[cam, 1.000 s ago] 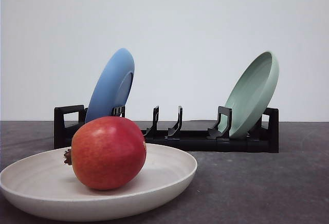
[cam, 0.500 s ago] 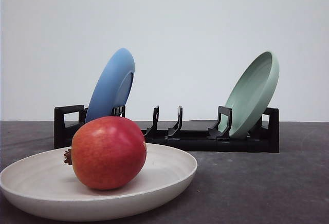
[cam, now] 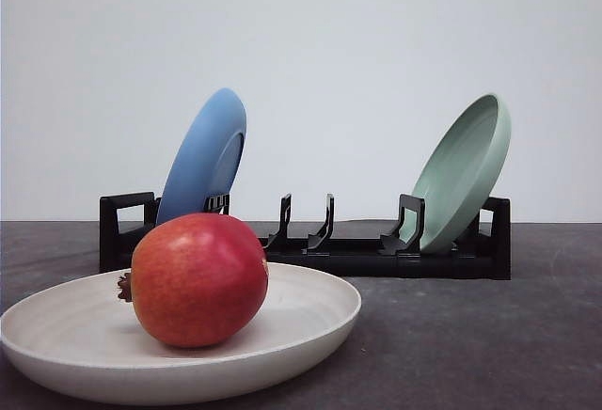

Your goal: Place pomegranate in white plate

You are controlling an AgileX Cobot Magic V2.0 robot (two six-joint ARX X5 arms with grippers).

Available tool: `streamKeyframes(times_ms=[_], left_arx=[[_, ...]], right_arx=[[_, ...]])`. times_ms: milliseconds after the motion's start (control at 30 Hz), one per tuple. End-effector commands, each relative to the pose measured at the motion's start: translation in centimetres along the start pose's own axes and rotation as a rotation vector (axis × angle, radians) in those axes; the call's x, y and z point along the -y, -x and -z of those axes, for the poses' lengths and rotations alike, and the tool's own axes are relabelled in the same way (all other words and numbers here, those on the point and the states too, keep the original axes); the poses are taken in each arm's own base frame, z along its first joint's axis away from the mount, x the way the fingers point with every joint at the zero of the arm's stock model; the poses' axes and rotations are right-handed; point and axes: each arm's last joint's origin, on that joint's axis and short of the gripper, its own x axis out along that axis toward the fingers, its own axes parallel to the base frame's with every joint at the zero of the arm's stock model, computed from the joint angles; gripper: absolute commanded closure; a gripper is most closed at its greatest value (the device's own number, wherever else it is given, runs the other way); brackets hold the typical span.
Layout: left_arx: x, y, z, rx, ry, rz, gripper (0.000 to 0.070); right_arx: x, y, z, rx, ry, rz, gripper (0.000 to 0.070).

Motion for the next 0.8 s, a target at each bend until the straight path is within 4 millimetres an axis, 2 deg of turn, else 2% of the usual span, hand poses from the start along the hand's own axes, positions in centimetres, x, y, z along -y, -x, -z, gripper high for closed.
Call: streamKeyframes(times_ms=[0,767], left_arx=[[0.00,-0.12,0.36,-0.009,-0.002,-0.005,0.0697],[0.00,-0.12,0.36,-0.009,-0.002,-0.005,0.0697]], right_arx=[[-0.07,-0.04,0.25,-0.012,-0.014,-0.004,0.0663],[-0.10,-0.04,-0.03,0.016,-0.029,0.023,0.0663]])
